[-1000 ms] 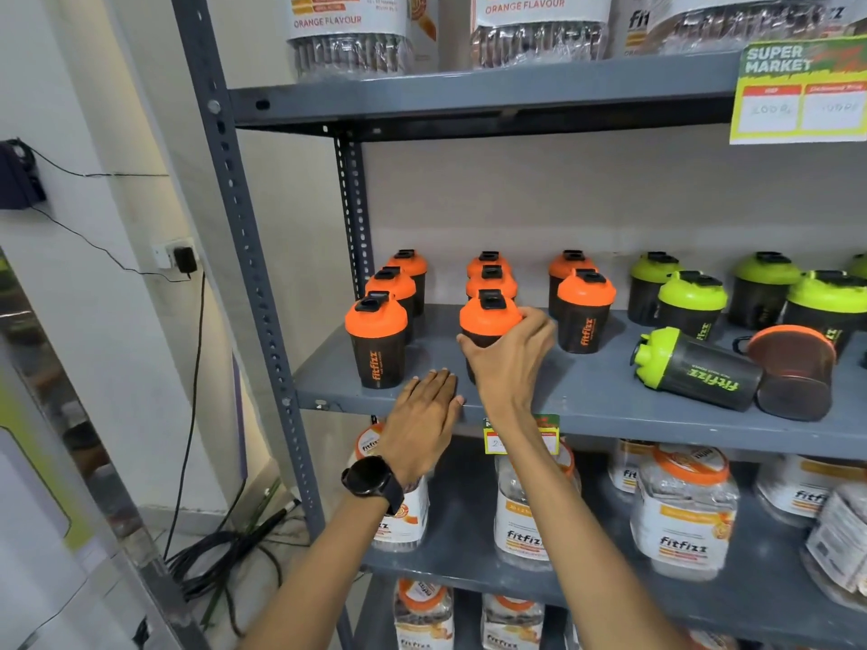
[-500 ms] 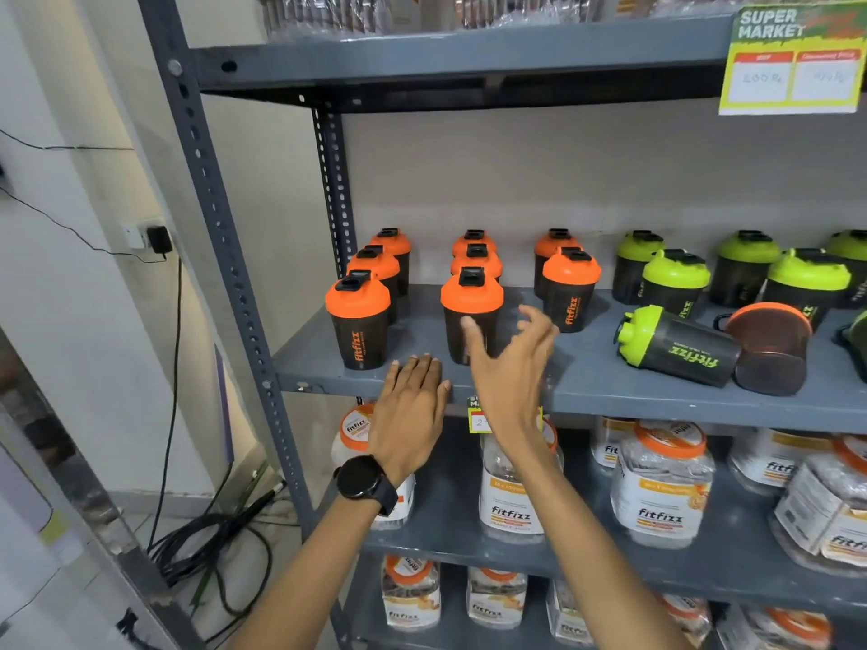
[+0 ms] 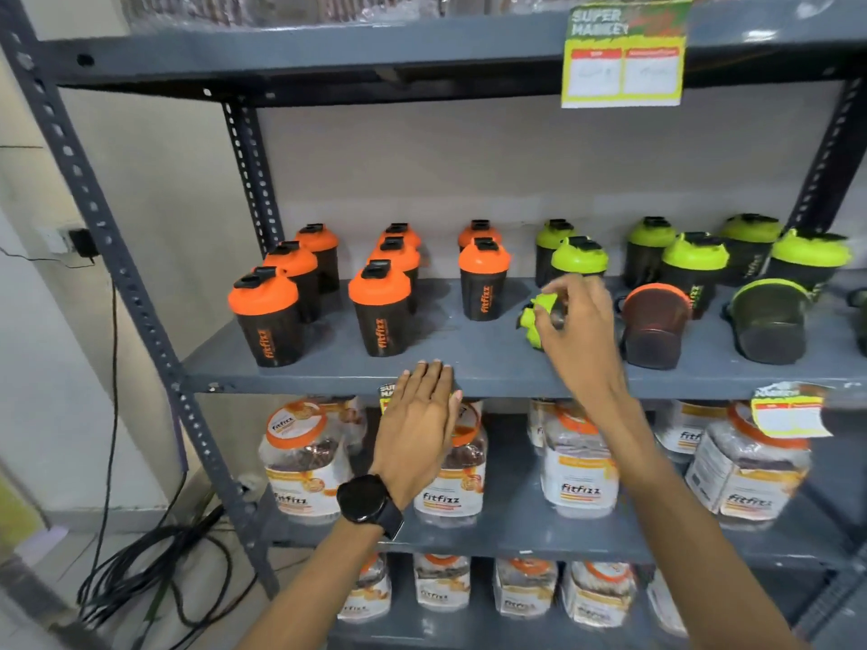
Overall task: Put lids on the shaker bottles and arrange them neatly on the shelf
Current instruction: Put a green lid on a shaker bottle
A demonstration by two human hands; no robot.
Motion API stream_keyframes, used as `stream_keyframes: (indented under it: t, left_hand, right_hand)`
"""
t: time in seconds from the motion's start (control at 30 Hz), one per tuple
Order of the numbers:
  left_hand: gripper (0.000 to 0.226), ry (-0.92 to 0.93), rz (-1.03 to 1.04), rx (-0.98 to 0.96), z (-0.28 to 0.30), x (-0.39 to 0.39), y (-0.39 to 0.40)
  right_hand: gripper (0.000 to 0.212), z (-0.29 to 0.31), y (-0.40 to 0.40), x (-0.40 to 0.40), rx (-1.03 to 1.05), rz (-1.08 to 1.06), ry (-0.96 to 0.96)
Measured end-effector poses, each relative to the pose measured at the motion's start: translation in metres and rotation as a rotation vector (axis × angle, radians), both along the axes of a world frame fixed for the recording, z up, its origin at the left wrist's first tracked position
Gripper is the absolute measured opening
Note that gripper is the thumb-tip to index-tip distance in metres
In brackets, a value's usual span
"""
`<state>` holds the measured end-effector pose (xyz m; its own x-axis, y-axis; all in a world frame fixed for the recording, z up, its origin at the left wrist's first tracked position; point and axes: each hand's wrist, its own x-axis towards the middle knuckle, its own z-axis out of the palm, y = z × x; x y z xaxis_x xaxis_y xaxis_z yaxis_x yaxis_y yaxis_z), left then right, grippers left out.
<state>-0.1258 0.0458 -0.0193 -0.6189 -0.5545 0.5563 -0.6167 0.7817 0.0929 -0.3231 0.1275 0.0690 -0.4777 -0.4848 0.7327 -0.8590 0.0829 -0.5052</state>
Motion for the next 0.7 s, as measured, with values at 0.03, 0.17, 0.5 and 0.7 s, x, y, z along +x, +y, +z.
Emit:
stream_keyframes:
  t: [0.03, 0.17, 0.5, 0.7]
  left_hand:
    - [0.051, -0.021, -0.005, 0.002, 0.001, -0.008, 0.001]
    - [0.051, -0.078, -0.004, 0.013, 0.011, -0.037, 0.001]
    - [0.049, -0.056, 0.012, 0.155, 0.023, -0.096, 0.012]
    - [0.052, -0.05, 0.012, 0.186, 0.02, -0.097, 0.01]
  right_hand:
    - [0.028, 0.009, 0.001, -0.012, 0.101, -0.013, 0.036]
    - [0.073, 0.039, 0.0, -0.038, 0.556, -0.076, 0.199]
    - [0.092, 0.036, -0.016, -0.055, 0.885, -0.024, 0.386]
    - [0.084, 0.028, -0.005, -0.069, 0.631, 0.053, 0.321]
